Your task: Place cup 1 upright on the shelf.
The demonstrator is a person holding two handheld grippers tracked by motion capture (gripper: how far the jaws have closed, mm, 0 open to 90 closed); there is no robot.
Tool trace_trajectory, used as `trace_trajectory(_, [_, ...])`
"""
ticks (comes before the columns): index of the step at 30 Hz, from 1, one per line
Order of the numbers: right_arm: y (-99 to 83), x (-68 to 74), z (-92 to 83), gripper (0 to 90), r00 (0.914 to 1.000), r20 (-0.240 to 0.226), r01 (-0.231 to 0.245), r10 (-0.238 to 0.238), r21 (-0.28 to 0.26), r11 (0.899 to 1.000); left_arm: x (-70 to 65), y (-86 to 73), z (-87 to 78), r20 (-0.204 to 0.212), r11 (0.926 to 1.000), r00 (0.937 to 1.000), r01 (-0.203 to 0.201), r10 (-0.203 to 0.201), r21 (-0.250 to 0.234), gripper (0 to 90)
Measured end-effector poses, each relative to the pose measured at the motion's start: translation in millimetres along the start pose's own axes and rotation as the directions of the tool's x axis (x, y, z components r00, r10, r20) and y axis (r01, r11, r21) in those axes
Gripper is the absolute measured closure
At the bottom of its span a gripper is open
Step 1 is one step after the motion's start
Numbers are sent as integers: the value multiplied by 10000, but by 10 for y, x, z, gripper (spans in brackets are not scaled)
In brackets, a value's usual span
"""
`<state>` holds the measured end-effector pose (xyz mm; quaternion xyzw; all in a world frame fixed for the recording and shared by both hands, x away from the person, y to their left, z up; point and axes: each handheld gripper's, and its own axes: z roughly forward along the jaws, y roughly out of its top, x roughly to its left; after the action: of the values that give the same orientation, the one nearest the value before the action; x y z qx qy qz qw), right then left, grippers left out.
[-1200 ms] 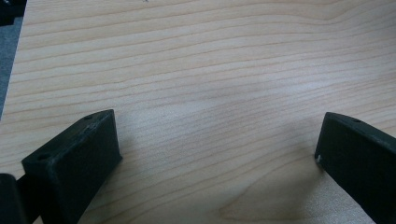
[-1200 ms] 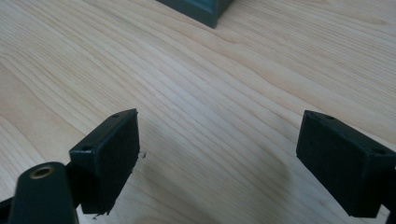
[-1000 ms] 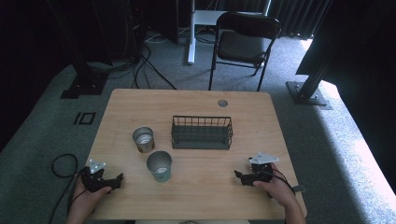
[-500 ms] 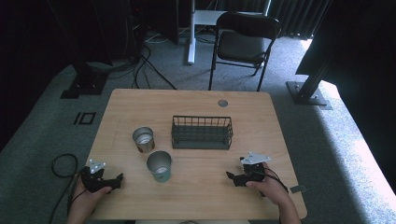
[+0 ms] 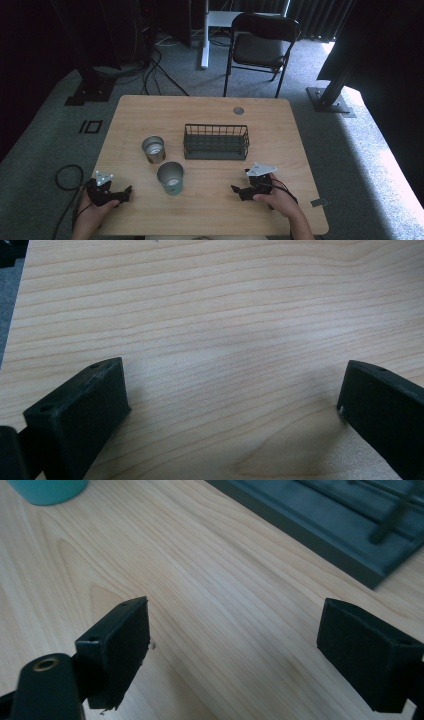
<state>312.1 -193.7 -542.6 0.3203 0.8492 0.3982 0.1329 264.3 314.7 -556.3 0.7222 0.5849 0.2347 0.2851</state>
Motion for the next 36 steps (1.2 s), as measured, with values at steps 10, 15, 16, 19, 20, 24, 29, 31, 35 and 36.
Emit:
trace_trajectory(10, [117, 169, 134, 133, 9974, -583, 411, -418, -124, 9991, 0, 0, 0, 1, 10000, 10000, 3, -3, -6, 4])
trace_trajectory(15, [194, 277, 225, 133, 9930, -940, 694, -713, -236, 9973, 0, 0, 0, 1, 10000, 10000, 1, -1, -6, 4])
trace_trajectory(16, [207, 300, 239, 133, 9914, -1026, 793, -811, -218, 9966, 0, 0, 0, 0, 10000, 10000, 1, -1, -7, 4])
trace_trajectory(19, [253, 354, 284, 133, 9884, -1182, 922, -949, -278, 9954, 0, 0, 0, -1, 10000, 10000, 0, 0, -2, 4])
trace_trajectory(20, [268, 367, 298, 133, 9882, -1231, 883, -910, -269, 9957, 0, 0, 0, 1, 10000, 10000, 3, -3, -9, 4])
trace_trajectory(24, [319, 420, 354, 133, 9847, -1401, 1003, -1039, -327, 9944, 0, 0, 0, 2, 10000, 10000, 2, -2, -6, 4])
trace_trajectory(29, [385, 490, 408, 133, 9798, -1588, 1157, -1212, -434, 9923, 0, 0, 0, 0, 10000, 10000, 0, 0, -6, 4])
trace_trajectory(31, [414, 523, 431, 133, 9781, -1657, 1190, -1255, -486, 9917, 0, 0, 0, 0, 10000, 10000, 2, -2, -8, 4])
trace_trajectory(35, [460, 603, 482, 132, 9702, -1932, 1368, -1461, -611, 9887, 0, 0, 0, 0, 10000, 10000, 1, -1, -2, 4])
trace_trajectory(36, [470, 625, 496, 132, 9669, -2000, 1481, -1583, -653, 9868, 0, 0, 0, 1, 10000, 10000, 1, -1, -7, 4])
